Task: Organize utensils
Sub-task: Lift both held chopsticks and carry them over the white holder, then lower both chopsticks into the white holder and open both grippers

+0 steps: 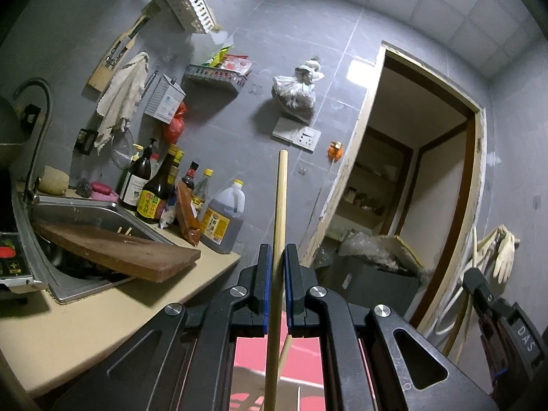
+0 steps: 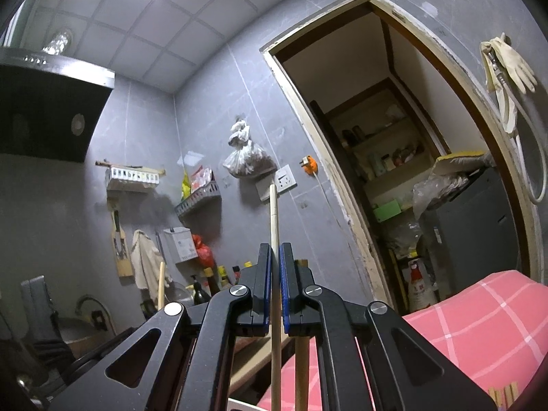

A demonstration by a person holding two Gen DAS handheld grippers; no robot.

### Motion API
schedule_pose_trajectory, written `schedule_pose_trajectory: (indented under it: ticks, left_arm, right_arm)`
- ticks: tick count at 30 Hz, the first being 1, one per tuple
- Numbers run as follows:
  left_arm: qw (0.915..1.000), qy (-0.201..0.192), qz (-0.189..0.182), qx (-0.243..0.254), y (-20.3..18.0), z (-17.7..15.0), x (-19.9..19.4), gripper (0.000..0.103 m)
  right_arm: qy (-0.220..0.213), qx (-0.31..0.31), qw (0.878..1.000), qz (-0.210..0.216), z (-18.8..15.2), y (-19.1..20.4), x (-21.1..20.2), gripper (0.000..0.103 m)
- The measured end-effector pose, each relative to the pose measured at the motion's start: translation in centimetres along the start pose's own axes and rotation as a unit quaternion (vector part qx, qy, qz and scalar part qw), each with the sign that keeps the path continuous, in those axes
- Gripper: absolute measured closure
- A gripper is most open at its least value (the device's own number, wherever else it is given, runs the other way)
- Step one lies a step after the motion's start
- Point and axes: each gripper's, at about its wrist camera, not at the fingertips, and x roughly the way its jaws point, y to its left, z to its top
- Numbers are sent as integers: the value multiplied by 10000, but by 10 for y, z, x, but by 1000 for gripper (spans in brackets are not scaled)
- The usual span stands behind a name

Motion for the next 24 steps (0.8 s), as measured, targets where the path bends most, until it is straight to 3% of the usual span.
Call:
schedule_pose_trajectory:
  ticks: [13,24]
  left_arm:
    - [9981,476,-53,390,-8,-25,-4,97]
    - [9930,1083,-122,445,-5,-39,-7,97]
  right_arm:
    - [621,-568,9964,-79,-14,12,1,100]
    - [1265,-586,9901,-168,-18,14,1,98]
